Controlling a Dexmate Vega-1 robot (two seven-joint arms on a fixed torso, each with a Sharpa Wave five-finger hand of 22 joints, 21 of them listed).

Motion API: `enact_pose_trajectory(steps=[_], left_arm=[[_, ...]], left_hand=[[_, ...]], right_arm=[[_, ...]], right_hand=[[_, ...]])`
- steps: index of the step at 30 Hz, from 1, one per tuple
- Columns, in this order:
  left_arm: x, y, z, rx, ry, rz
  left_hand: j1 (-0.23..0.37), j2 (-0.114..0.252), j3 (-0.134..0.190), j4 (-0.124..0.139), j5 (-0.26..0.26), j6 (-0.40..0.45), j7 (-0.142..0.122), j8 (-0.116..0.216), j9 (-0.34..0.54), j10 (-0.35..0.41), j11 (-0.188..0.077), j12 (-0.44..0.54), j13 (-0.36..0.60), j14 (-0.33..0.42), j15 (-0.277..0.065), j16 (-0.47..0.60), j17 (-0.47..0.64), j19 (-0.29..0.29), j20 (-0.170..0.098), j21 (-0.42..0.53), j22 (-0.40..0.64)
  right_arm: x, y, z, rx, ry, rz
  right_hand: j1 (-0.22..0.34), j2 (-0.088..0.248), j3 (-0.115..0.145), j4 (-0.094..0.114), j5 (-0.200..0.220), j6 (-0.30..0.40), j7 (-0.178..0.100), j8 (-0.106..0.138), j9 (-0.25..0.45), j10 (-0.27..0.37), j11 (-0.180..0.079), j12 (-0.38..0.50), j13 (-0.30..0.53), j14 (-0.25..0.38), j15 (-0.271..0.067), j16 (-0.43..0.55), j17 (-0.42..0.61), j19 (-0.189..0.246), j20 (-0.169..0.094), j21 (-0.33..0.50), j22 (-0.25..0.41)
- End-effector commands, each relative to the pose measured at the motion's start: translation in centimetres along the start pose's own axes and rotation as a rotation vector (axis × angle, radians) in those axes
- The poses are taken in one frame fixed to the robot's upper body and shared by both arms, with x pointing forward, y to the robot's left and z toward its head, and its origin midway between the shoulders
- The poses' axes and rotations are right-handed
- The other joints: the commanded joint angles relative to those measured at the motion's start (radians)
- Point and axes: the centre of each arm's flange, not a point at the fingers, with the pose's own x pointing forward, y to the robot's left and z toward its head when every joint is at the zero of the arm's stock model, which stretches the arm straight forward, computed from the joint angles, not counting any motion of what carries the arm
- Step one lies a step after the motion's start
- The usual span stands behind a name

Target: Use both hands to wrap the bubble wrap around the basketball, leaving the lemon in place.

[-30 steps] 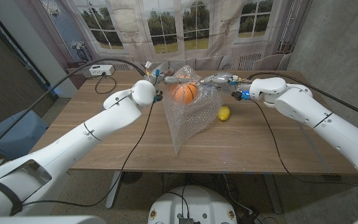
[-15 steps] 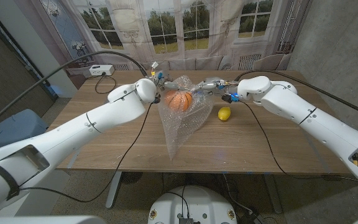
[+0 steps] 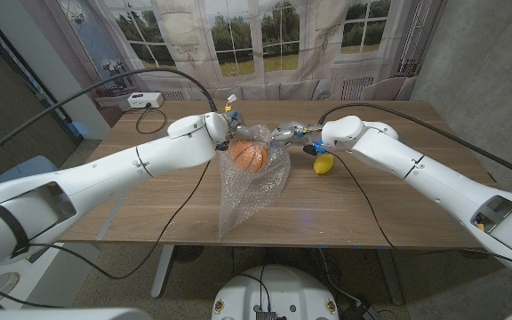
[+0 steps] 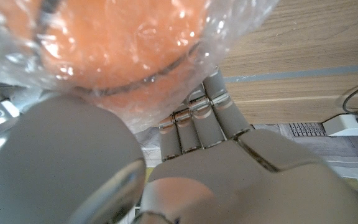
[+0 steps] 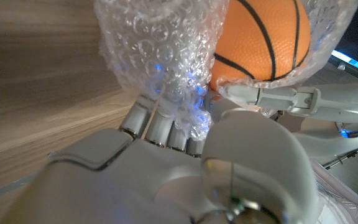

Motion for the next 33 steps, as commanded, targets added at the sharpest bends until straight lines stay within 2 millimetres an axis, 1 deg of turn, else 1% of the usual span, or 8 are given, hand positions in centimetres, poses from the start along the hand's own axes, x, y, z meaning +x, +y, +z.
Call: enact_pose_trajectory(steps=[1, 14, 18, 22, 25, 29, 31, 33], left_arm=[[0.7, -1.3, 1.0, 0.249, 0.021, -0.032], [1.3, -3.6, 3.3, 0.598, 0.009, -0.071], [1.7, -4.8, 3.6, 0.670, -0.010, -0.099], [2.1, -5.7, 3.7, 0.712, -0.021, -0.134], [2.3, -6.2, 3.7, 0.729, -0.025, -0.148], [2.4, -6.4, 3.6, 0.729, -0.028, -0.158], [2.4, -6.4, 3.5, 0.729, -0.027, -0.155], [2.3, -6.3, 3.5, 0.728, -0.027, -0.147]], left_hand=[[0.339, 0.333, 0.189, -0.181, 0.005, 0.010, -0.010, -0.006, -0.003, 0.078, -0.081, -0.006, -0.004, 0.132, -0.136, 0.000, 0.007, -0.013, -0.038, 0.007, 0.002], [0.325, 0.328, 0.189, -0.178, 0.001, 0.022, -0.034, -0.016, -0.009, 0.083, -0.094, -0.023, -0.013, 0.122, -0.138, -0.008, 0.013, -0.057, -0.032, 0.015, 0.004], [0.325, 0.326, 0.188, -0.179, 0.001, 0.024, -0.035, -0.019, -0.011, 0.086, -0.099, -0.024, -0.012, 0.122, -0.139, -0.009, 0.014, -0.065, -0.029, 0.018, 0.005], [0.324, 0.324, 0.188, -0.179, 0.000, 0.027, -0.036, -0.020, -0.012, 0.090, -0.100, -0.025, -0.012, 0.123, -0.139, -0.009, 0.016, -0.067, -0.030, 0.023, 0.005], [0.323, 0.324, 0.187, -0.179, 0.000, 0.028, -0.036, -0.022, -0.013, 0.091, -0.100, -0.025, -0.010, 0.125, -0.139, -0.008, 0.017, -0.068, -0.030, 0.027, 0.006], [0.322, 0.323, 0.187, -0.179, 0.001, 0.029, -0.038, -0.024, -0.014, 0.093, -0.100, -0.026, -0.009, 0.128, -0.139, -0.007, 0.019, -0.070, -0.031, 0.032, 0.006], [0.322, 0.323, 0.187, -0.180, 0.001, 0.029, -0.038, -0.027, -0.015, 0.091, -0.103, -0.029, -0.008, 0.128, -0.139, -0.007, 0.021, -0.076, -0.030, 0.034, 0.006], [0.321, 0.323, 0.187, -0.179, 0.001, 0.028, -0.042, -0.029, -0.015, 0.090, -0.104, -0.031, -0.007, 0.127, -0.139, -0.010, 0.020, -0.082, -0.029, 0.037, 0.007]], right_arm=[[1.2, 0.8, 0.8, -0.045, -0.031, -0.020], [1.5, 0.6, 0.5, -0.040, -0.026, -0.063], [1.8, 0.6, 0.2, -0.046, -0.007, -0.046], [2.1, 0.7, 0.1, -0.054, 0.003, -0.035], [2.1, 0.6, 0.3, -0.074, 0.003, -0.047], [2.0, 0.4, 0.4, -0.069, -0.013, -0.055], [2.0, 0.2, 0.3, -0.053, -0.036, -0.064], [1.9, 0.1, 0.3, -0.042, -0.060, -0.074]], right_hand=[[0.005, -0.004, 0.006, 0.007, 0.002, 0.007, -0.009, -0.004, 0.000, 0.016, 0.029, -0.013, 0.000, -0.025, -0.005, -0.016, -0.004, -0.018, 0.003, 0.011, 0.000], [-0.004, -0.015, 0.003, 0.023, -0.001, -0.055, -0.023, -0.033, -0.001, -0.077, 0.034, -0.068, -0.018, -0.163, 0.037, -0.103, -0.034, -0.090, 0.013, 0.036, -0.010], [-0.028, -0.027, -0.019, 0.033, -0.003, -0.085, -0.026, -0.042, 0.000, -0.139, 0.040, -0.099, -0.025, -0.235, 0.071, -0.146, -0.043, -0.139, 0.025, 0.041, -0.017], [-0.068, -0.030, -0.046, 0.051, -0.004, -0.119, -0.018, -0.050, 0.000, -0.203, 0.062, -0.128, -0.030, -0.306, 0.100, -0.189, -0.051, -0.195, 0.039, 0.042, -0.028], [-0.076, -0.024, -0.050, 0.055, -0.003, -0.124, -0.020, -0.049, 0.000, -0.225, 0.063, -0.137, -0.031, -0.326, 0.102, -0.200, -0.051, -0.213, 0.040, 0.042, -0.031], [-0.079, -0.021, -0.052, 0.049, 0.001, -0.146, -0.023, -0.053, 0.000, -0.284, 0.058, -0.160, -0.030, -0.378, 0.104, -0.223, -0.047, -0.246, 0.041, 0.042, -0.037], [-0.091, -0.031, -0.061, 0.043, 0.002, -0.213, -0.025, -0.067, 0.000, -0.359, 0.059, -0.192, -0.034, -0.440, 0.121, -0.258, -0.052, -0.293, 0.051, 0.038, -0.043], [-0.126, -0.046, -0.088, 0.045, 0.001, -0.296, -0.036, -0.073, -0.001, -0.454, 0.057, -0.228, -0.038, -0.536, 0.145, -0.308, -0.058, -0.377, 0.066, 0.015, -0.051]])
